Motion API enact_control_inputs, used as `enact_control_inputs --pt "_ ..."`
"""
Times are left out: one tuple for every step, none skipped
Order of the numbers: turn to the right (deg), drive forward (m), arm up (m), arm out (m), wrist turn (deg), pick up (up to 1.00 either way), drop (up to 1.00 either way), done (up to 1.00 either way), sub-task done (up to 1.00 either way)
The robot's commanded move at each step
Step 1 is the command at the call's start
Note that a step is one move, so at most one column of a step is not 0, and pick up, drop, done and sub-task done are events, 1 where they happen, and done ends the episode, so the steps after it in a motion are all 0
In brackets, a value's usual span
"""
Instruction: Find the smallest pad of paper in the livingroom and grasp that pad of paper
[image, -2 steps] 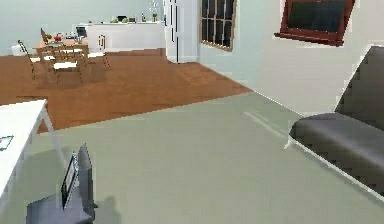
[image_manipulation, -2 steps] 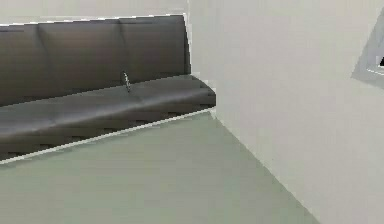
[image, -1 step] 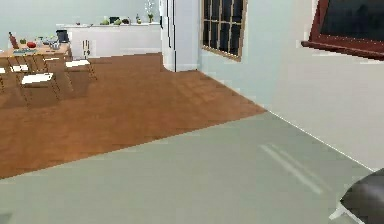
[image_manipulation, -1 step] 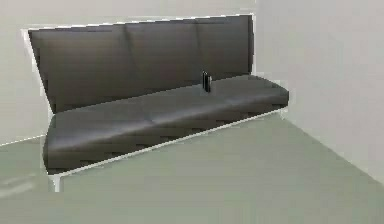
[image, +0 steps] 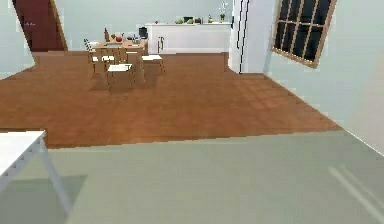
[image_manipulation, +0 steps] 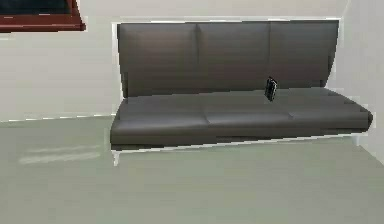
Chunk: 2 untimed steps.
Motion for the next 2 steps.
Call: enact_control_inputs --pt "0.0 0.55 0.00 0.00 0.0 0.00 0.00 0.00 0.00" --pt "-36.0 0.00 0.00 0.00 0.0 0.00 0.00 0.00 0.00"
